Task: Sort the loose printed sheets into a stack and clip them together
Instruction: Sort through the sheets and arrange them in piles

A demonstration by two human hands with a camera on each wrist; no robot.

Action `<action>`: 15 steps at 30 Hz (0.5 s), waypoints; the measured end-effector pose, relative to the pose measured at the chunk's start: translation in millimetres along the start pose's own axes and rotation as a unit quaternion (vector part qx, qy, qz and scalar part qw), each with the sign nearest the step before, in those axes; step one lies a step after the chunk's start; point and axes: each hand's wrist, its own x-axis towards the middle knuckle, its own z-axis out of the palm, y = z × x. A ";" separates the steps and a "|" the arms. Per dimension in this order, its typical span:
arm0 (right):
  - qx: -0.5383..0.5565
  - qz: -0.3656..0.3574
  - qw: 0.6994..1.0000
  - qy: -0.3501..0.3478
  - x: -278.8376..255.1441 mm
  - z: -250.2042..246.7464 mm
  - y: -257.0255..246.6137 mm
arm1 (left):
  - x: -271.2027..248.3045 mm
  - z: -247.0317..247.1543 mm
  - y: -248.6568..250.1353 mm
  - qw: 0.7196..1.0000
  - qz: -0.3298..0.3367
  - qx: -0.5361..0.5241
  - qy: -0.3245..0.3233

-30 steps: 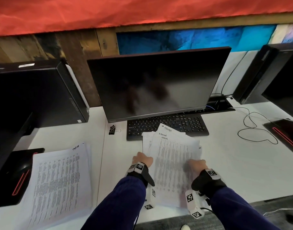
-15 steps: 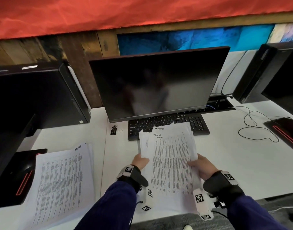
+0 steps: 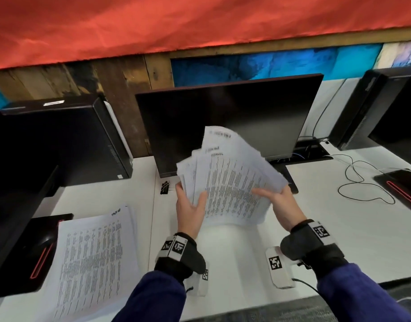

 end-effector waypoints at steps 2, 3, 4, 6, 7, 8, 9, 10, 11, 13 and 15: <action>0.010 0.006 1.000 0.027 0.9 -0.8 7.9 | 1.4 -3.9 -6.1 0.999 -0.003 0.037 0.009; 0.023 0.009 0.999 0.034 2.6 -0.6 11.2 | 2.5 -5.2 -6.8 0.999 -0.002 0.047 0.010; 0.033 0.014 0.998 0.042 3.9 2.1 13.5 | 4.2 -5.5 -8.4 0.999 -0.003 0.051 0.009; 0.032 0.022 0.998 0.049 6.5 12.3 16.8 | 6.5 -2.4 -9.6 0.998 -0.013 0.057 0.005; 0.020 0.021 0.999 0.045 7.1 19.7 18.6 | 7.4 0.2 -9.8 0.998 -0.020 0.059 0.008; 0.012 0.015 0.999 0.040 6.8 27.0 20.4 | 7.9 2.8 -9.9 0.998 -0.022 0.055 0.012; 0.009 0.006 0.999 0.037 5.4 33.9 20.6 | 8.1 4.3 -9.4 0.998 -0.025 0.048 0.018; 0.012 -0.005 0.999 0.038 2.9 38.5 18.5 | 8.1 4.8 -8.4 0.999 -0.026 0.037 0.026; 0.017 -0.017 0.999 0.039 -0.2 39.9 14.5 | 8.2 4.1 -7.3 0.999 -0.025 0.030 0.036; 0.038 -0.040 0.998 0.036 -1.6 36.0 7.9 | 9.5 -2.0 -5.7 0.998 -0.009 0.010 0.053; 0.029 -0.060 0.997 0.039 0.1 28.9 4.8 | 9.8 -11.6 -7.5 0.998 0.007 0.002 0.065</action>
